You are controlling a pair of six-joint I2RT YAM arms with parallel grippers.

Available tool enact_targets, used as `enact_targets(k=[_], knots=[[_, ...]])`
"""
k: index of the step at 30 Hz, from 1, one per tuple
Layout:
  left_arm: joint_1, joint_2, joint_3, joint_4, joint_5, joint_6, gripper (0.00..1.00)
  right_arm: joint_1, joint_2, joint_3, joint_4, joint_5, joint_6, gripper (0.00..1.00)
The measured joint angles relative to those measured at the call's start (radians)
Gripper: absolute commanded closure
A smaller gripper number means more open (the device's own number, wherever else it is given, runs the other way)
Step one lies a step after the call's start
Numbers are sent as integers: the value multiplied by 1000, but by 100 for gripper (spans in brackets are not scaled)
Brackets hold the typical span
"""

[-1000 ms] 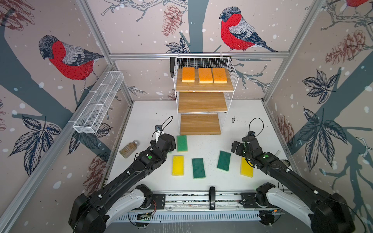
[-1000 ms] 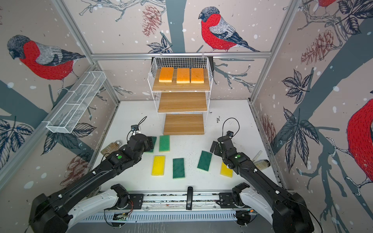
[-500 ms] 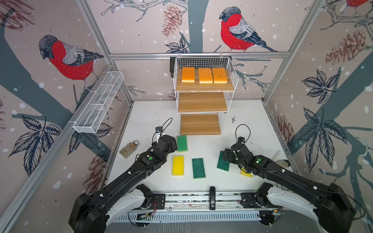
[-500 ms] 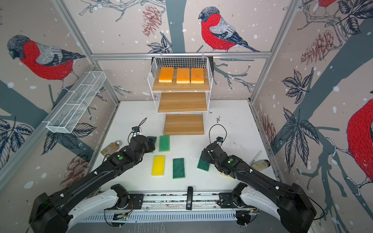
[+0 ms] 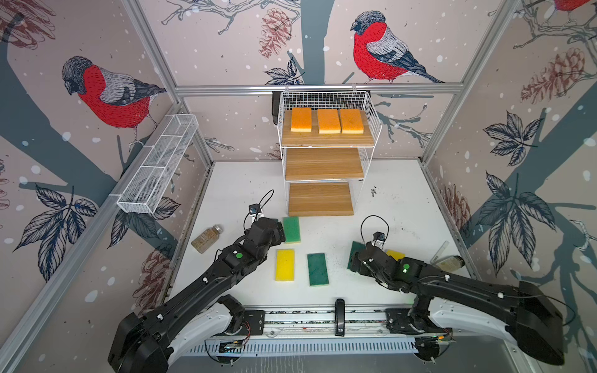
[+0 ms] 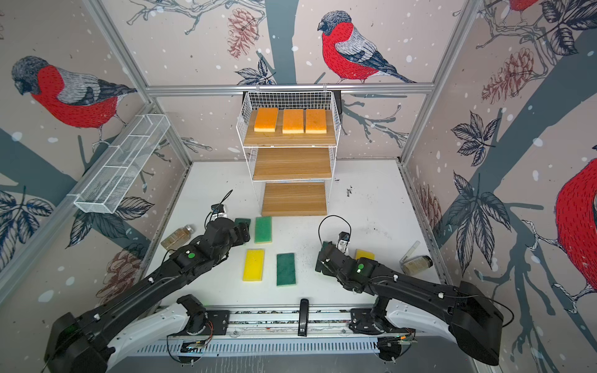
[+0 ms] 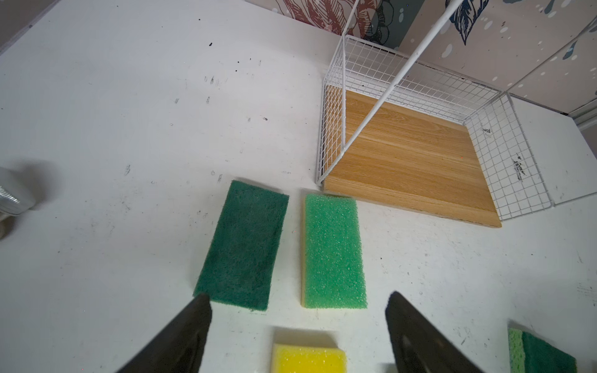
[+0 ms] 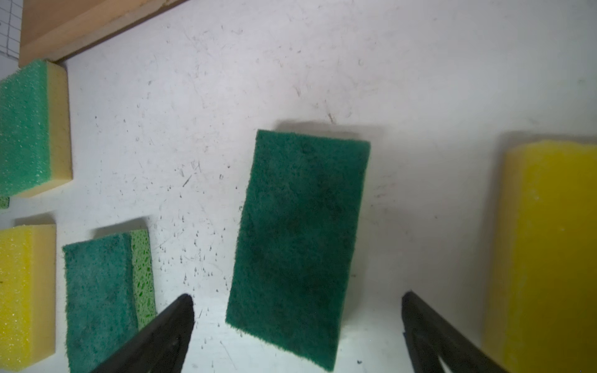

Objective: Place and organize the cleaning sponges onto the shelf
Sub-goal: 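Move the right gripper over the dark green pad while the left hovers, then lower the right gripper around the dark green scouring pad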

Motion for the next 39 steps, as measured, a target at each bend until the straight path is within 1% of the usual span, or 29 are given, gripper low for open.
enact_targets(k=[5, 12, 18, 25, 28, 33, 34, 37, 39], knots=[[0, -20, -5, 0, 6, -1, 14, 35, 53, 7, -1, 22, 45, 2], [0, -49, -30, 0, 10, -1, 14, 60, 173, 55, -7, 41, 60, 3], [0, -58, -42, 0, 10, -1, 14, 88, 257, 101, -36, 79, 104, 5], [0, -64, -44, 0, 9, 0, 14, 101, 313, 137, -71, 107, 133, 6], [0, -72, -52, 0, 9, 1, 14, 102, 345, 153, -82, 111, 148, 8], [0, -87, -63, 0, 9, 1, 14, 117, 404, 191, -102, 115, 149, 6], [0, -89, -64, -1, 9, 1, 13, 119, 415, 198, -105, 117, 149, 6], [1, -97, -64, 0, 9, 1, 13, 131, 440, 217, -122, 122, 150, 12], [1, -101, -65, 0, 9, 1, 13, 138, 452, 224, -131, 122, 150, 12]])
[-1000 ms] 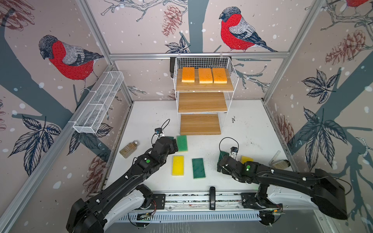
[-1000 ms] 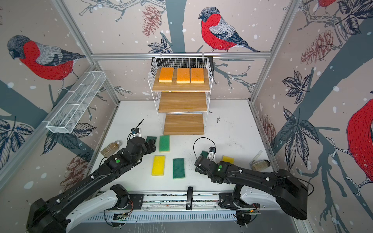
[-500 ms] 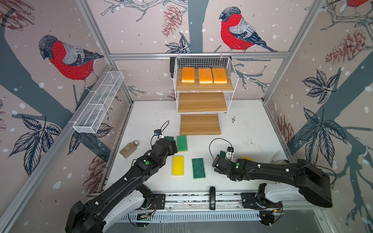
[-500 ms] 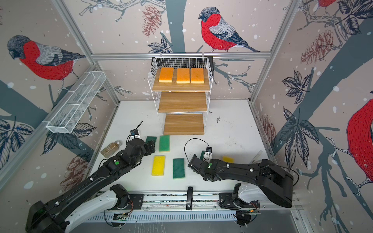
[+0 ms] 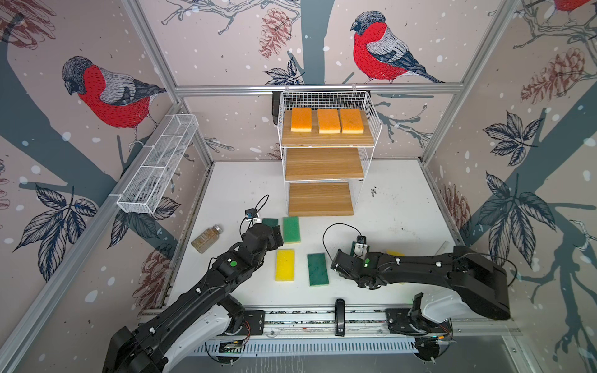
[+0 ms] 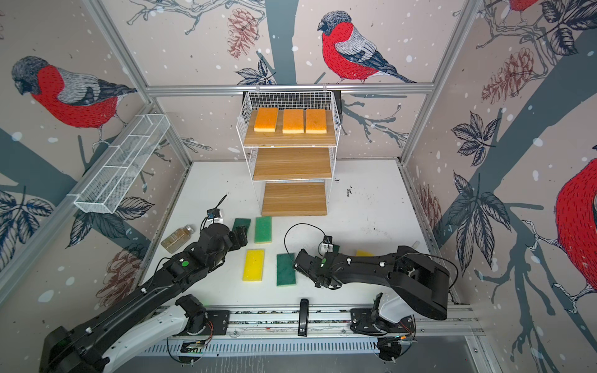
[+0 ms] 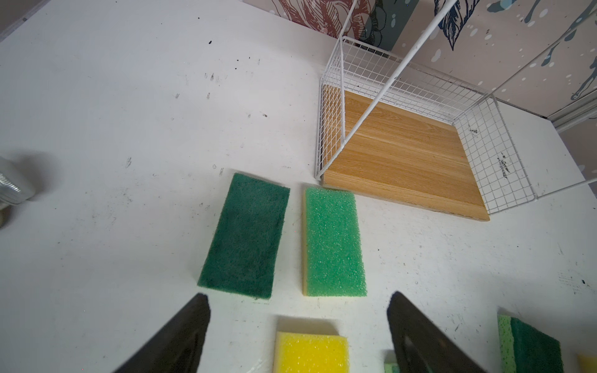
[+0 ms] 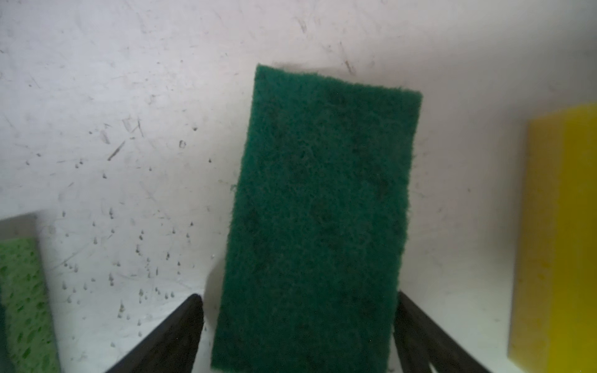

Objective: Place and organize the cleaning sponges onto the shelf
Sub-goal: 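Lower the right gripper around the dark green scouring pad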

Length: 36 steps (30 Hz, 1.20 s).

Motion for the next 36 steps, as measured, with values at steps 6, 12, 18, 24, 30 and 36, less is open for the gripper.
enact_targets(k=[6, 12, 18, 24, 30, 36], knots=[[1, -12, -6, -1, 0, 0, 13, 12, -2, -3, -16, 4, 1, 16], [1, -16, -13, 0, 1, -1, 13, 8, -20, -9, -49, 25, 6, 25], [1, -16, -13, 0, 18, -3, 13, -4, -31, -22, -61, 45, 11, 17], [1, -16, -13, 0, 21, -11, 13, -28, -58, -52, -44, 45, -3, 14], [1, -13, -13, 0, 22, -21, 13, -34, -73, -74, -12, 39, -23, 15], [1, -3, -12, 0, 23, -25, 13, -51, -88, -99, 43, 37, -48, 18]])
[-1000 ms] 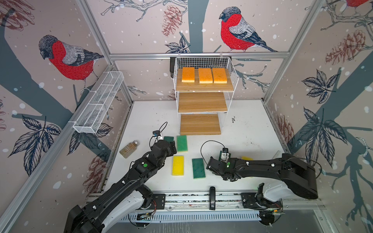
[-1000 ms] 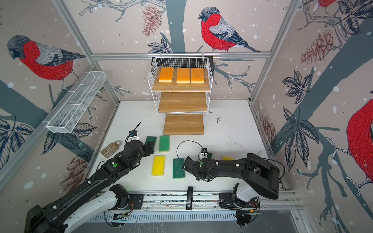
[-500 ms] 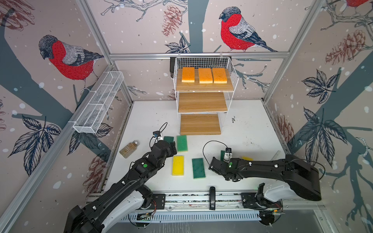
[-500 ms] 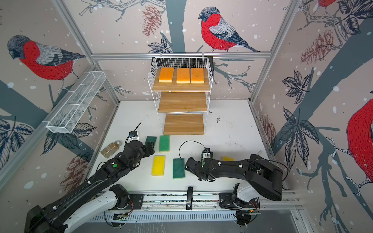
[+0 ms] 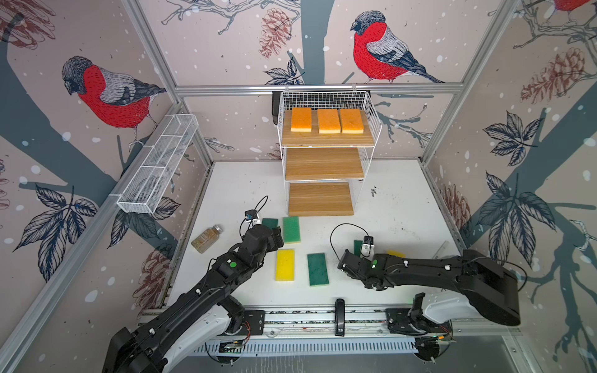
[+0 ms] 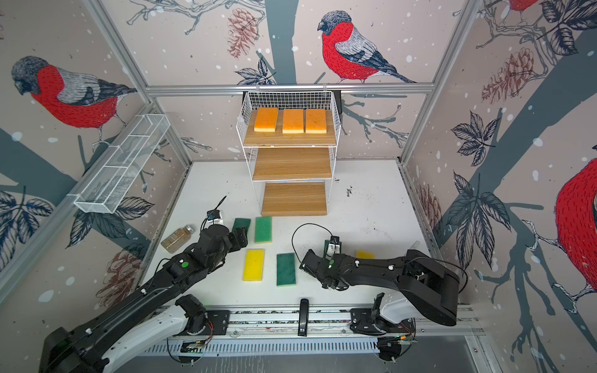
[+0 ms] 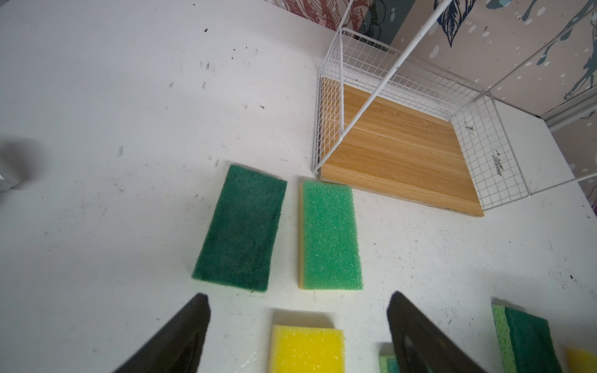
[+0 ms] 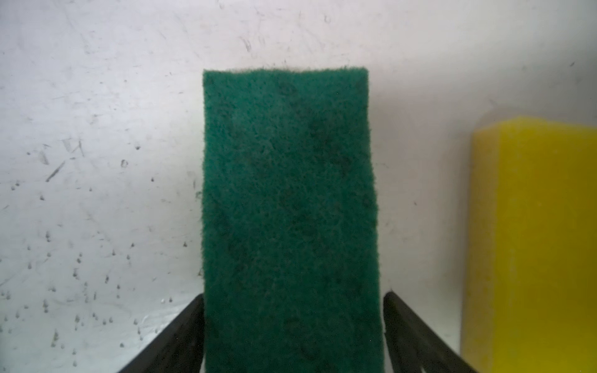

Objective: Place and organize the cleaning sponges onto the shelf
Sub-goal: 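Lower the right gripper around the dark green scouring pad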

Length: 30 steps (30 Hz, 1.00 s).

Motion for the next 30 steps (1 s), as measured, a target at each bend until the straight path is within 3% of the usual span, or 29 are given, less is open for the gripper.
enact_targets(k=[19, 30], knots=[[0, -11, 30, -4, -1, -3, 13, -25, -42, -54, 70, -2, -16, 31], [0, -44, 30, -33, -5, -19, 13, -25, -39, -36, 71, -6, -82, 32]])
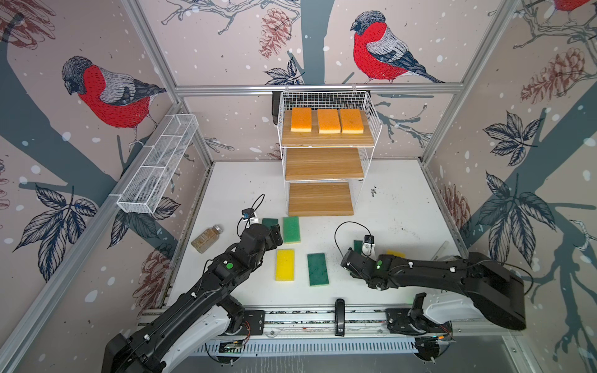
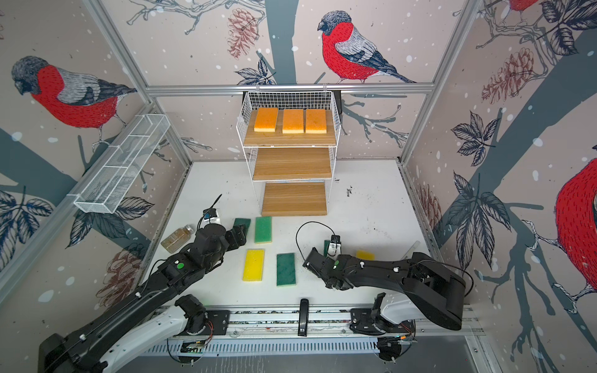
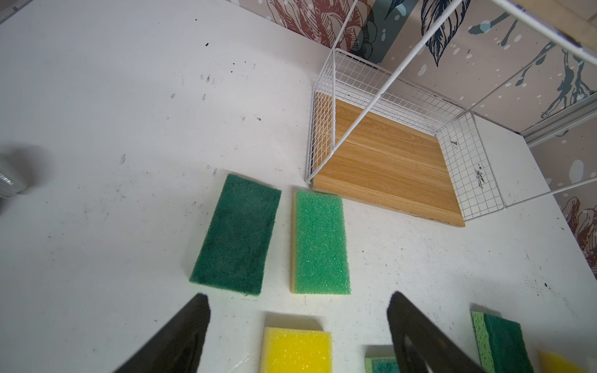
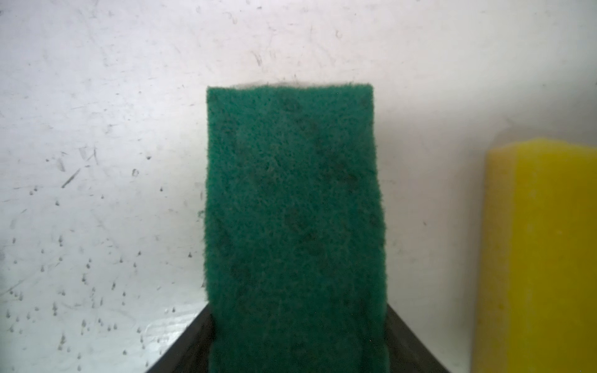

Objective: Place and organize the cleaning sponges onto the shelf
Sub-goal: 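Lower the right gripper around the dark green scouring pad, then close the right gripper on the dark green pad and lift it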

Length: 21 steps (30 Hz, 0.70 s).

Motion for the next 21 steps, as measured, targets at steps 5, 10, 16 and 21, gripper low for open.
enact_targets(k=[5, 10, 16, 21], knots=[[0, -8, 3, -8, -3, 0, 13, 1, -26, 15, -4, 4, -26, 32], [0, -5, 6, -18, -7, 0, 13, 6, -40, 49, -19, 23, -57, 31], [0, -3, 6, -18, -7, 0, 13, 11, -51, 121, -37, 62, -127, 30], [0, -3, 6, -17, -7, 0, 13, 11, -55, 211, -52, 106, -201, 30]])
